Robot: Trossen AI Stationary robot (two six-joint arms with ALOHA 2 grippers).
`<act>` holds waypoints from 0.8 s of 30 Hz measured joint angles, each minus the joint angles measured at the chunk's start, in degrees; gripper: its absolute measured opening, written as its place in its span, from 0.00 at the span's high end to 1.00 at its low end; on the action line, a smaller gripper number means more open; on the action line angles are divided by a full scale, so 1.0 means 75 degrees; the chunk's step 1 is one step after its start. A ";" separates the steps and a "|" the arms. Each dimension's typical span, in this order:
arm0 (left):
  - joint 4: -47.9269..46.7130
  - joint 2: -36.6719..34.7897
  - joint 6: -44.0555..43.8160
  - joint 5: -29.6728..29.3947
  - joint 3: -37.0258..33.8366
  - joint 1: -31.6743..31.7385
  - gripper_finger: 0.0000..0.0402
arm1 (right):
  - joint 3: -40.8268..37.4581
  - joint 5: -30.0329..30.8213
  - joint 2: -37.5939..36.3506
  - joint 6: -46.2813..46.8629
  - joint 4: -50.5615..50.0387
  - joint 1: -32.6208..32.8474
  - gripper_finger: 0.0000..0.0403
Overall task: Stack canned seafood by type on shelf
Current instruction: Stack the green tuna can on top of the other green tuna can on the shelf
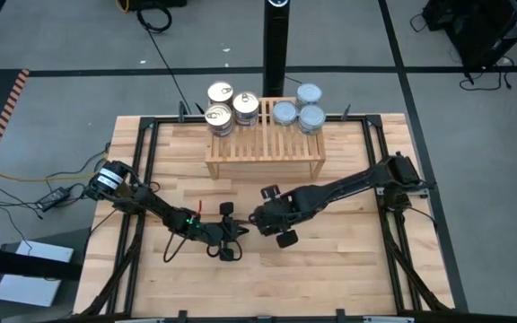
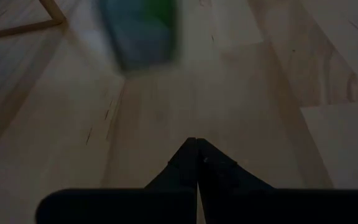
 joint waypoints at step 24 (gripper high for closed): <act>-0.0009 0.0000 -0.0128 0.0086 0.0000 -0.0003 0.99 | 0.3471 0.6971 -0.0020 -0.1255 -0.3246 -0.2233 0.61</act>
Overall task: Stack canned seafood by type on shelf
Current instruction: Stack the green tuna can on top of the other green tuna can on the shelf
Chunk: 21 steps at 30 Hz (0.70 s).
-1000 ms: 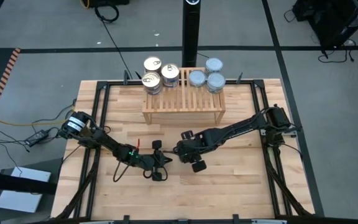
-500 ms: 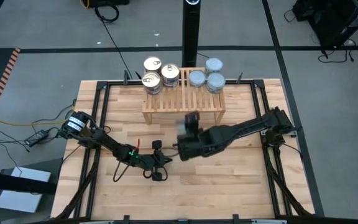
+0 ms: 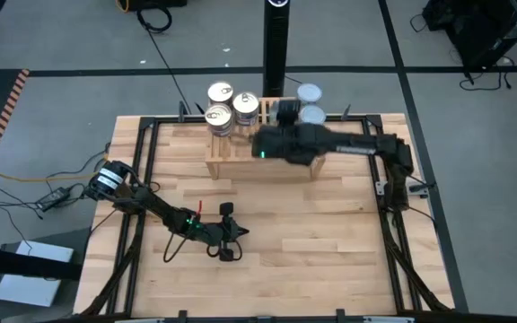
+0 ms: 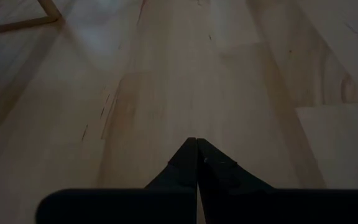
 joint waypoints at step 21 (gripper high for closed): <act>-0.0021 0.0000 0.0125 0.0028 0.0000 0.0000 0.99 | -0.0887 -0.1320 0.0006 -0.0999 0.1308 -0.1603 0.58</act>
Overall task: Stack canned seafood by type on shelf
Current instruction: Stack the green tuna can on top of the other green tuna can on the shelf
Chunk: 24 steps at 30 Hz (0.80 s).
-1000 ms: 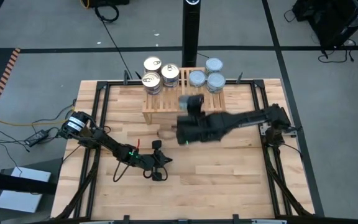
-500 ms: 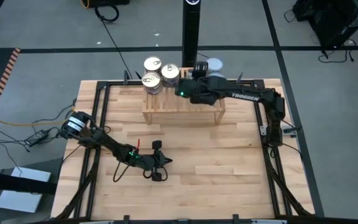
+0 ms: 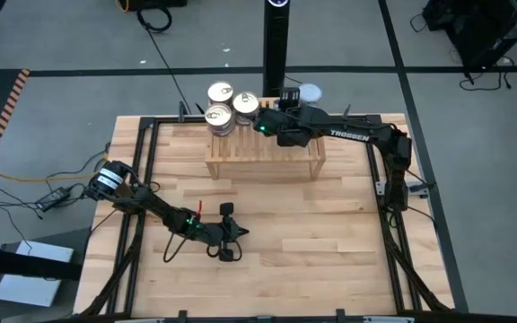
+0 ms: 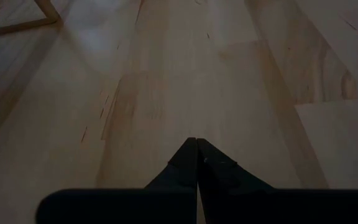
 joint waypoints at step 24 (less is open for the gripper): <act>0.0006 0.0000 0.0000 0.0000 0.0000 0.0000 0.99 | -0.0072 -0.0953 0.0000 -0.0513 0.0026 -0.0229 0.30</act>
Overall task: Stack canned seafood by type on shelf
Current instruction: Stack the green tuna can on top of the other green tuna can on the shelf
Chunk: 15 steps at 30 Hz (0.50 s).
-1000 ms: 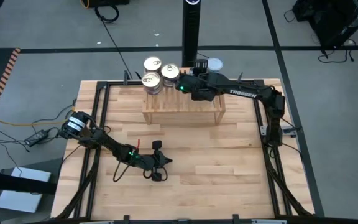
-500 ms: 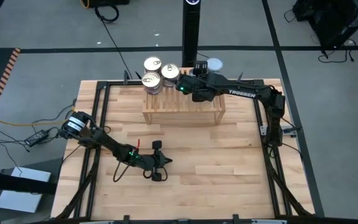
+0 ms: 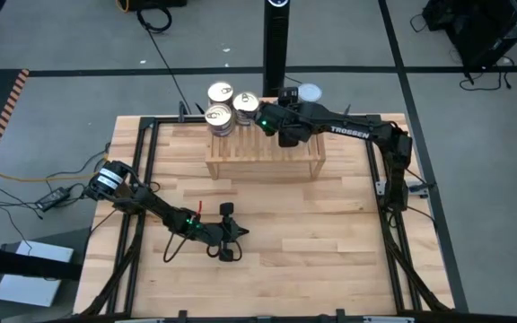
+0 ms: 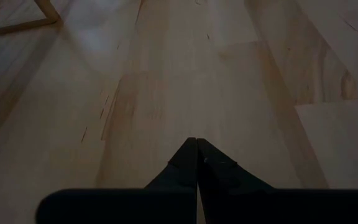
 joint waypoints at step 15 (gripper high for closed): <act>0.0000 0.0000 -0.0003 0.0000 0.0000 0.0000 0.99 | 0.0000 -0.0788 0.0000 -0.0090 0.0282 -0.0356 0.30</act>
